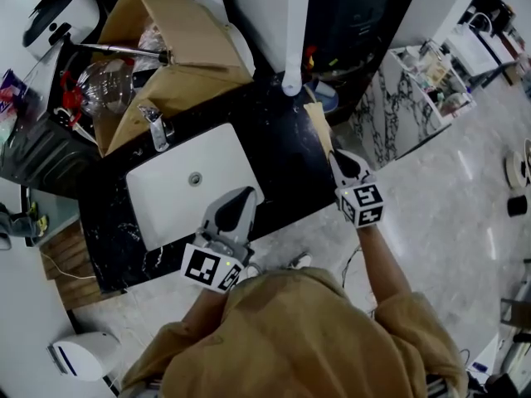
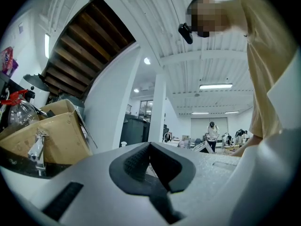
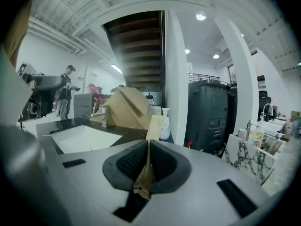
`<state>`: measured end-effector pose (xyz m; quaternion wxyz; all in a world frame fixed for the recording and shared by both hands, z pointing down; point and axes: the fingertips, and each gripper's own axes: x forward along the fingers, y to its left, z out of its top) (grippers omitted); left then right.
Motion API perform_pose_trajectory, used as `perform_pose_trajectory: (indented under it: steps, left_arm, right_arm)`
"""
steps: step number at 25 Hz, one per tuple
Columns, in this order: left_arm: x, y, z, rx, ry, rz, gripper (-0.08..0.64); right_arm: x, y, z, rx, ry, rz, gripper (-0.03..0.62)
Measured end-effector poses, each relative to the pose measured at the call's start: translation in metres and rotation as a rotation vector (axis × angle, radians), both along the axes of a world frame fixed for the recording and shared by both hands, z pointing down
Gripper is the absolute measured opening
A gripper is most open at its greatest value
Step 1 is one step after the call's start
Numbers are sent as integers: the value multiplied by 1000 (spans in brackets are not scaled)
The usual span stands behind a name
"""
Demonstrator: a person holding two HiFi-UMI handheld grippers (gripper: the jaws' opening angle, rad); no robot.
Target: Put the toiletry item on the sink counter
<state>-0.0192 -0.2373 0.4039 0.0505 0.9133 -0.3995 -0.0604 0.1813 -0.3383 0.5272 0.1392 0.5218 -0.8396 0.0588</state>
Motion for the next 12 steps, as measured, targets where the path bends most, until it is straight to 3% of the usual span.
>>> perform_pose_trajectory:
  steps: [12]
  left_arm:
    - [-24,24,5,-6,-21,-66,3]
  right_arm:
    - [-9,-22,60,-116,-12,28,20]
